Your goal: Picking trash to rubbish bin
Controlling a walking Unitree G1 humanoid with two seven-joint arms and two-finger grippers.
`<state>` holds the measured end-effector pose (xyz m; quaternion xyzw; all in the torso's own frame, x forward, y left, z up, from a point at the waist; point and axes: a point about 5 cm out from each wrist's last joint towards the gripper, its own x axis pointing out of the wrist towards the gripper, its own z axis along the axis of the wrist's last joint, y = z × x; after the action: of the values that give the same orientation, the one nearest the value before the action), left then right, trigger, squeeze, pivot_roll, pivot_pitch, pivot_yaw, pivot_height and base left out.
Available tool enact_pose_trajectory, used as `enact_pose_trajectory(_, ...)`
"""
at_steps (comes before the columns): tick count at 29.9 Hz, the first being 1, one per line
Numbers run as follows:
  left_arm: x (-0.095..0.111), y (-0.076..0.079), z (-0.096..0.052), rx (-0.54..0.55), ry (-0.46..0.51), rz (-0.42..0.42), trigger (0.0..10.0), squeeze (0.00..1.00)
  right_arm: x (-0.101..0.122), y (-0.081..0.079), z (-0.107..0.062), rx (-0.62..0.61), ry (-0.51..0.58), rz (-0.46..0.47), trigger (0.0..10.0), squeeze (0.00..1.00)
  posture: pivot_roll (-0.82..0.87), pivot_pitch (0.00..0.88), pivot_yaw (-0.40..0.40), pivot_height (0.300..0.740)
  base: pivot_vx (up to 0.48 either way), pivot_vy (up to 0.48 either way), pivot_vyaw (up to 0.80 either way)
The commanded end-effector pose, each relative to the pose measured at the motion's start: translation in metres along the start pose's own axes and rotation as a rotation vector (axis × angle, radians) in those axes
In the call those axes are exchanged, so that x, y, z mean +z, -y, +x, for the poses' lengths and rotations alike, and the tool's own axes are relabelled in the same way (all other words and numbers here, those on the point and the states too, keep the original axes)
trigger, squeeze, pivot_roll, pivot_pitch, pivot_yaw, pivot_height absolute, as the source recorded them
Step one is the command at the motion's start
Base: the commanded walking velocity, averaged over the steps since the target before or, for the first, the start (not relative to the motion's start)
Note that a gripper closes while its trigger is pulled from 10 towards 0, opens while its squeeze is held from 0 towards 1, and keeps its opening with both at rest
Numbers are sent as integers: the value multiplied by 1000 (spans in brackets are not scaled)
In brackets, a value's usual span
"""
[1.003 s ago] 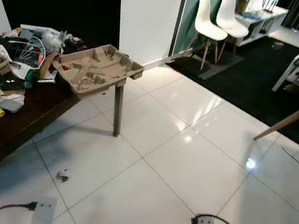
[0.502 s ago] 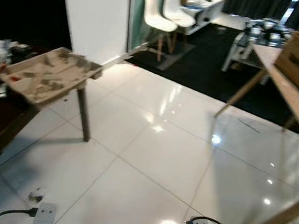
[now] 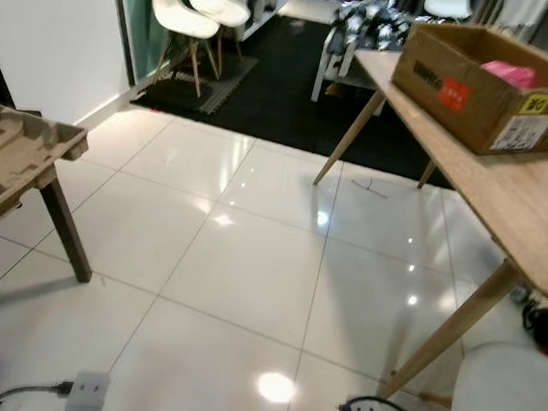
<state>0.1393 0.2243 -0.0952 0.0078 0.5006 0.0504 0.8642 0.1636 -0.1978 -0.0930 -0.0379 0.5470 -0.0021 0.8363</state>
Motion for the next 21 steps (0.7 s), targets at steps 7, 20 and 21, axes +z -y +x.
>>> enact_pose_trajectory(7, -14, 1, -2, 6, -45, -19, 10000, 0, -9, -4, 0, 8, -27, 6, 10000, 0, 104, 0, -20, 740, 0, 0, -769)
enact_pose_trajectory(20, -15, 5, -2, -17, -54, 1, 10000, 0, -14, -3, 0, 4, -22, 39, 10000, 0, 89, 0, -16, 740, 40, 0, -118)
enact_pose_trajectory(21, -14, 4, -2, -18, -54, 4, 10000, 0, -15, -4, 0, 6, -23, 42, 10000, 0, 87, 0, -16, 740, 326, 0, 0)
